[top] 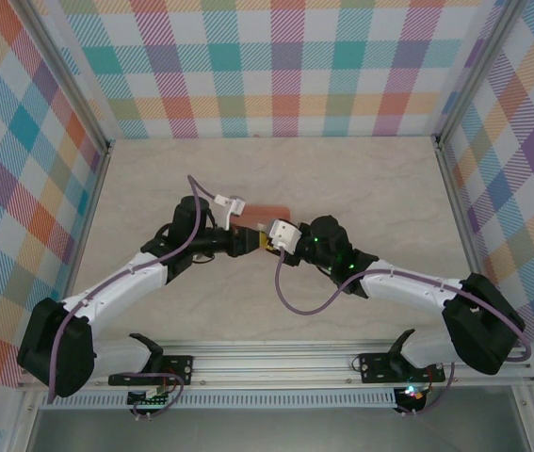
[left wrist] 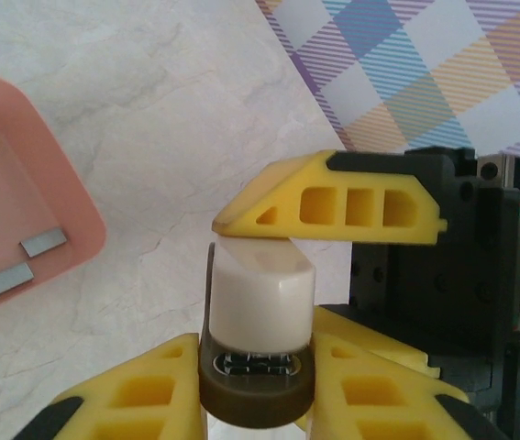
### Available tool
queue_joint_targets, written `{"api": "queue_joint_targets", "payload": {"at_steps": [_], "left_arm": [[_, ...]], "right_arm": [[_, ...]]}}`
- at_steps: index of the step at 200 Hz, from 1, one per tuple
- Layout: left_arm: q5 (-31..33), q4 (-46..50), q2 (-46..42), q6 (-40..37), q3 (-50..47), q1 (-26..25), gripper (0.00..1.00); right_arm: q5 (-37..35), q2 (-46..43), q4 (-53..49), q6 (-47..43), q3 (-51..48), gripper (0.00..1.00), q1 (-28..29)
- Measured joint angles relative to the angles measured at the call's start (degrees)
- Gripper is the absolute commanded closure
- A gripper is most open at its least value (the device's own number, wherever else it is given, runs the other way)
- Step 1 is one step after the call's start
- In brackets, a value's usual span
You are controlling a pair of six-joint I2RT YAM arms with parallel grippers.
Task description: Load the staples into the stapler
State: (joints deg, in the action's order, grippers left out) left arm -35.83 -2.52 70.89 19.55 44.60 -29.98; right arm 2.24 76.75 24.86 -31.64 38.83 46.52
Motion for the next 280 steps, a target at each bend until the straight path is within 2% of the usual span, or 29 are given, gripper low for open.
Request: {"api": "queue_joint_targets", "payload": {"at_steps": [53, 110, 124, 152, 168, 184, 228, 280], "left_arm": [[0.6, 2.5, -0.9, -6.0, 1.2, 0.0, 0.95], [2.5, 5.9, -3.2, -17.9, 1.9, 0.0, 0.99], [3.0, 7.1, -3.7, -21.4, 2.1, 0.0, 0.99], [4.5, 9.5, -4.4, -30.6, 2.1, 0.0, 1.00], [5.4, 10.8, -4.8, -36.5, 2.1, 0.0, 1.00], [6.1, 12.3, -4.9, -42.2, 2.2, 0.0, 1.00], [6.4, 15.6, -6.6, -58.4, 1.5, 0.0, 1.00], [7.3, 17.1, -8.2, -64.6, 1.1, 0.0, 1.00]], "right_arm": [[0.2, -1.6, -0.1, 1.2, -0.6, 0.48, 0.0], [0.8, -5.9, -2.0, 4.6, -1.7, 0.38, 0.1], [0.2, -7.5, -4.5, 7.7, -1.6, 0.36, 0.0], [-1.2, -9.7, -16.0, 18.0, 3.6, 0.33, -0.7], [-1.2, -9.9, -22.3, 24.2, 8.3, 0.25, -0.8], [-1.0, -9.9, -27.6, 30.3, 12.2, 0.22, -0.9], [2.5, -6.9, -35.6, 44.8, 16.0, 0.17, -0.9], [7.1, -0.1, -38.7, 51.1, 18.5, 0.12, -0.9]]}}
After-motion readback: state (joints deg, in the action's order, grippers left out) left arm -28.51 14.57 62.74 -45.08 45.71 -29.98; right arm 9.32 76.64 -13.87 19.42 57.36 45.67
